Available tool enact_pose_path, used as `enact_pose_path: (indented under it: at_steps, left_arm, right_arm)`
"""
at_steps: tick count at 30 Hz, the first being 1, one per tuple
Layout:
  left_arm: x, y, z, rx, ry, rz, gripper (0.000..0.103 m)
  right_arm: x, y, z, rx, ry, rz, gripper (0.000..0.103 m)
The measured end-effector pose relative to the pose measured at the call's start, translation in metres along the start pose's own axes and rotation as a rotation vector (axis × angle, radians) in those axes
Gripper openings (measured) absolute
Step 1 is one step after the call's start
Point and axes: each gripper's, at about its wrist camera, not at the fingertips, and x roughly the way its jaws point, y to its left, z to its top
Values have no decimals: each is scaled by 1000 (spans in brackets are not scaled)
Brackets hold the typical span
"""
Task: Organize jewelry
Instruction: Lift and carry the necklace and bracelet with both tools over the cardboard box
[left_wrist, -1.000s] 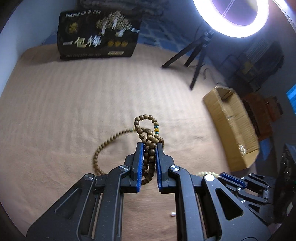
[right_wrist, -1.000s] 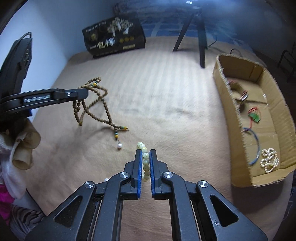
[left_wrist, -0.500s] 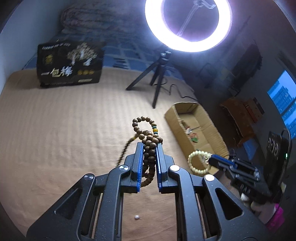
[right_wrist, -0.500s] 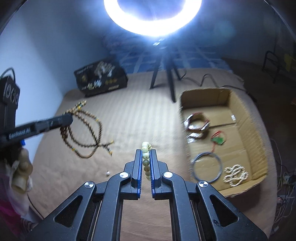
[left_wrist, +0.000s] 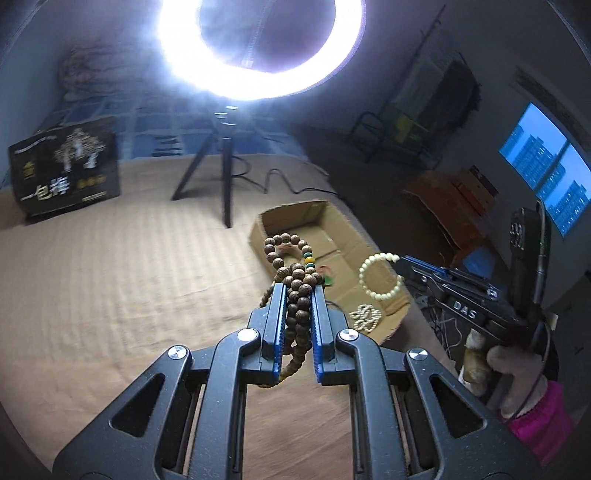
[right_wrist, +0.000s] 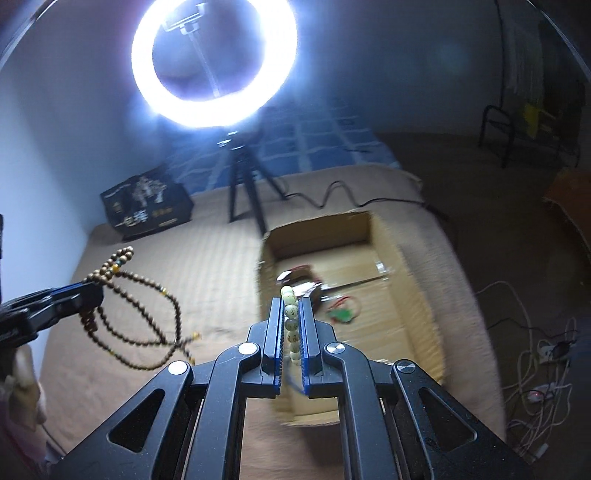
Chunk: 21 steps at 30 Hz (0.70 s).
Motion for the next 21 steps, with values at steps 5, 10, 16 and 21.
enact_pose_path:
  at_steps: [5, 10, 16, 21]
  left_arm:
    - [19, -26, 4, 24, 10, -37, 11]
    - [38, -47, 9, 33, 19, -73, 11]
    - [59, -76, 14, 45, 31, -114, 11]
    - [76, -95, 13, 65, 48, -125, 11]
  right_arm:
    - [3, -22, 2, 15, -8, -45, 6]
    - [7, -43, 2, 46, 2, -70, 6]
    - [11, -63, 1, 85, 11, -88, 6]
    - [18, -72, -3, 100, 33, -87, 6]
